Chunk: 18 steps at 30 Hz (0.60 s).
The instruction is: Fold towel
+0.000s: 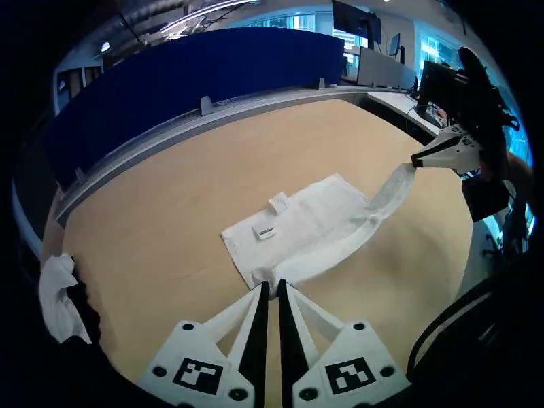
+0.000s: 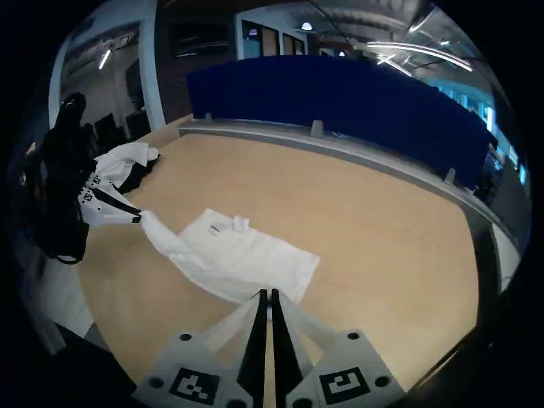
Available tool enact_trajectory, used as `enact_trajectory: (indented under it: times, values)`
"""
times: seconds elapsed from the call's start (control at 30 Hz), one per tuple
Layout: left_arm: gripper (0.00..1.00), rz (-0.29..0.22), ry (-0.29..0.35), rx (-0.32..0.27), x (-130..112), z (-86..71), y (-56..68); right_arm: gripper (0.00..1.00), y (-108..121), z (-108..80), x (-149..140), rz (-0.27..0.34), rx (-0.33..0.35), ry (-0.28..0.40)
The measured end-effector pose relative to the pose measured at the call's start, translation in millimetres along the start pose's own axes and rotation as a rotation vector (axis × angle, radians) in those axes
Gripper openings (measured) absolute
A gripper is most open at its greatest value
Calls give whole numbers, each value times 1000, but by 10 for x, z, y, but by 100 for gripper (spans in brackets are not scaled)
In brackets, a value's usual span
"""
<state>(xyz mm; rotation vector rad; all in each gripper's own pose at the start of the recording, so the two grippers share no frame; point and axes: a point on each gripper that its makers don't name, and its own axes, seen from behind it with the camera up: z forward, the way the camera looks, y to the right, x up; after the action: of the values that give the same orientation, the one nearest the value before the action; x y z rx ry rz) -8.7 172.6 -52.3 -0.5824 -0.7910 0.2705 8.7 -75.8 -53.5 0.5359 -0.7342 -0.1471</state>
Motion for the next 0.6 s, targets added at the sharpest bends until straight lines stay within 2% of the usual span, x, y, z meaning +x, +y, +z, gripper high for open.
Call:
enact_trajectory:
  times: [0.3,0.6]
  values:
    - [10,-4,-24,-9,19,318,-119,4,160,340,-13,26,-3,-28]
    - [10,-7,-48,-14,-66,526,-154,4,213,512,-129,42,-3,-59]
